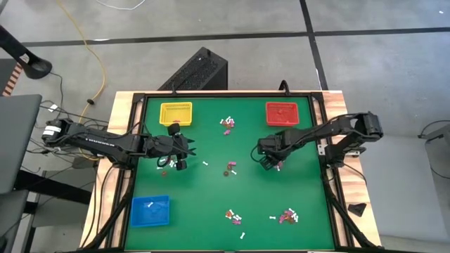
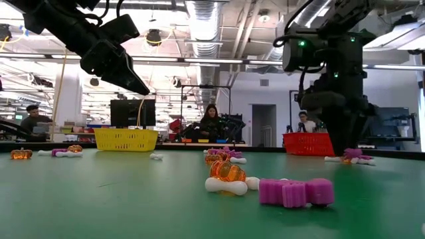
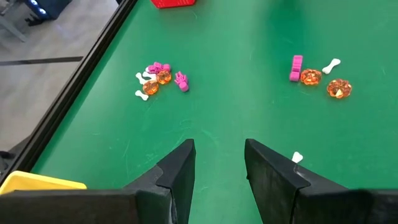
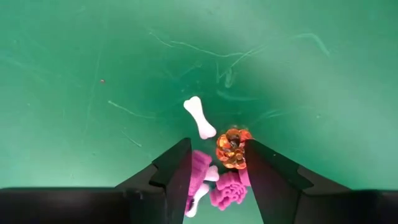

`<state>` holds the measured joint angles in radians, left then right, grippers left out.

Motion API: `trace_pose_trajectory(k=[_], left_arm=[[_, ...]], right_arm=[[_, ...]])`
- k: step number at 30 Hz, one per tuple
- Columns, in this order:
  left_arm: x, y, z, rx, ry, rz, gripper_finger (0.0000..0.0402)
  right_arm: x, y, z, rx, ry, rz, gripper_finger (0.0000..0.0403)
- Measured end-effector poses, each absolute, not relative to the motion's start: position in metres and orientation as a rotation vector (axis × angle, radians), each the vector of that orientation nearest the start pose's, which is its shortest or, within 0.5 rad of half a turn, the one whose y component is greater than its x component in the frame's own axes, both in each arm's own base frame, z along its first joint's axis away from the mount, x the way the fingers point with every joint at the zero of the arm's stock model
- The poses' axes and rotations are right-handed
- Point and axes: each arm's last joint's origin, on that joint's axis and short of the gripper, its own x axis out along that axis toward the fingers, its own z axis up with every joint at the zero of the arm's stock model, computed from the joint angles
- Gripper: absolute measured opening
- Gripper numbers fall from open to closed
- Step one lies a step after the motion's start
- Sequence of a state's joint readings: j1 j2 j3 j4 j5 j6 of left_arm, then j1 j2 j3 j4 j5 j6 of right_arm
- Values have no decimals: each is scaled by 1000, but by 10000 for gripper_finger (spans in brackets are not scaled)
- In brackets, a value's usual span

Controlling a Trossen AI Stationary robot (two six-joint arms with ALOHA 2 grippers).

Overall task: Sort Halloween decoration
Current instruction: Put the pumpkin toy into the orange bin

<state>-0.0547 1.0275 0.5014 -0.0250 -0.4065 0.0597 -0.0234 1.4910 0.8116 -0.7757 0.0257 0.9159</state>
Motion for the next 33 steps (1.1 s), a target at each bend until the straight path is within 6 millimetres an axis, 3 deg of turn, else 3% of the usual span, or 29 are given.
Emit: trace_pose_trajectory(k=[8, 19, 33], left_arm=[[206, 0, 209, 184, 551, 327, 130], [206, 0, 209, 182, 551, 328, 130], [206, 0, 209, 182, 552, 327, 130]], right_arm=[[238, 0, 163, 730, 1311, -719, 190], [237, -11, 167, 739, 1303, -702, 193], [235, -6, 168, 733, 1309, -715, 192]])
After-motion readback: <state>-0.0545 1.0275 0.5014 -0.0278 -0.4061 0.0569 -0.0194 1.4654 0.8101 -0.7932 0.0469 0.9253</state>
